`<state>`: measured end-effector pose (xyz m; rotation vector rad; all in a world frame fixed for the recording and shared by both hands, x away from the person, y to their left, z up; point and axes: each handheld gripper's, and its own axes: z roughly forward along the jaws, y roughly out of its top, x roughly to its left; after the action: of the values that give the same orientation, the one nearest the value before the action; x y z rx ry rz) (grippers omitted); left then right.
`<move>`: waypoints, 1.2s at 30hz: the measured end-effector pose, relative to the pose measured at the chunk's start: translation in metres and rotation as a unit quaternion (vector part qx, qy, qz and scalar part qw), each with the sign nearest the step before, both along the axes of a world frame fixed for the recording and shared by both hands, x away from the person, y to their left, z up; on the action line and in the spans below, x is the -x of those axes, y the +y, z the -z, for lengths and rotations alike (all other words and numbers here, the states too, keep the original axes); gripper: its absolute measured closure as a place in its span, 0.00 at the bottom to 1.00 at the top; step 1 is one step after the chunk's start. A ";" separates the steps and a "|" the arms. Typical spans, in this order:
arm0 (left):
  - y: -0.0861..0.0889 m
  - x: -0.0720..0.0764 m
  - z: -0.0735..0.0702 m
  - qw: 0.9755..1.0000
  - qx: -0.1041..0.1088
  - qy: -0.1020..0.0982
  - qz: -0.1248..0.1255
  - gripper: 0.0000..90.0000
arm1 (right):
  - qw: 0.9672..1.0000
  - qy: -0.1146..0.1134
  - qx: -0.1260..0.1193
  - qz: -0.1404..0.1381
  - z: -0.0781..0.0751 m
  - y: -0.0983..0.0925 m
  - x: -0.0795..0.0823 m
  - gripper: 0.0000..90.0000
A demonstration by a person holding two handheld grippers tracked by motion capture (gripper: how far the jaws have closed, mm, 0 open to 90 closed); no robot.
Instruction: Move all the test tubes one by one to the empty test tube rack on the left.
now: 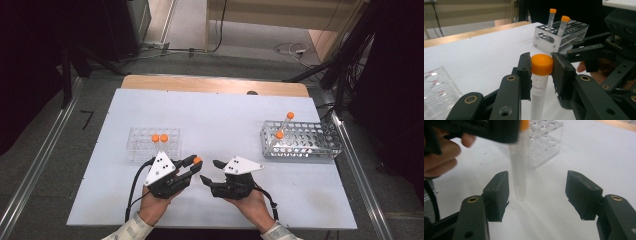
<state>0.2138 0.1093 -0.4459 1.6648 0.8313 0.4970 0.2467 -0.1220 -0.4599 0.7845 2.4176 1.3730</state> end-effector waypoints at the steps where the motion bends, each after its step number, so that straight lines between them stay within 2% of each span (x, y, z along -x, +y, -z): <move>1: 0.003 0.000 -0.001 1.000 0.002 -0.001 -0.004 0.78 | 1.000 -0.002 0.003 0.003 0.001 -0.002 -0.001 0.38; 10: 0.032 -0.001 -0.008 0.999 0.015 0.003 -0.041 0.78 | 0.999 0.007 0.012 0.048 0.004 -0.040 -0.010 0.35; 16: 0.055 -0.001 -0.018 0.997 0.030 0.006 -0.074 0.78 | 0.997 0.008 0.008 0.082 0.003 -0.067 -0.015 0.35; 23: 0.084 -0.005 -0.026 0.991 0.044 0.005 -0.123 0.78 | 0.994 0.007 0.002 0.112 0.001 -0.091 -0.016 0.35; 27: 0.097 -0.006 -0.032 0.988 0.043 -0.003 -0.146 0.78 | 0.993 0.008 0.001 0.121 0.002 -0.099 -0.016 0.35; 33: 0.108 -0.009 -0.038 0.983 0.041 -0.017 -0.177 0.78 | 0.992 0.009 -0.002 0.127 0.001 -0.103 -0.017 0.35; 36: 0.109 -0.012 -0.039 0.982 0.035 -0.024 -0.186 0.78 | 0.992 0.009 -0.002 0.128 0.001 -0.102 -0.017 0.35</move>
<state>0.2261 0.2182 -0.4065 1.4303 1.1197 0.7527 0.2636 -0.2245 -0.4610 1.0685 2.2333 1.2760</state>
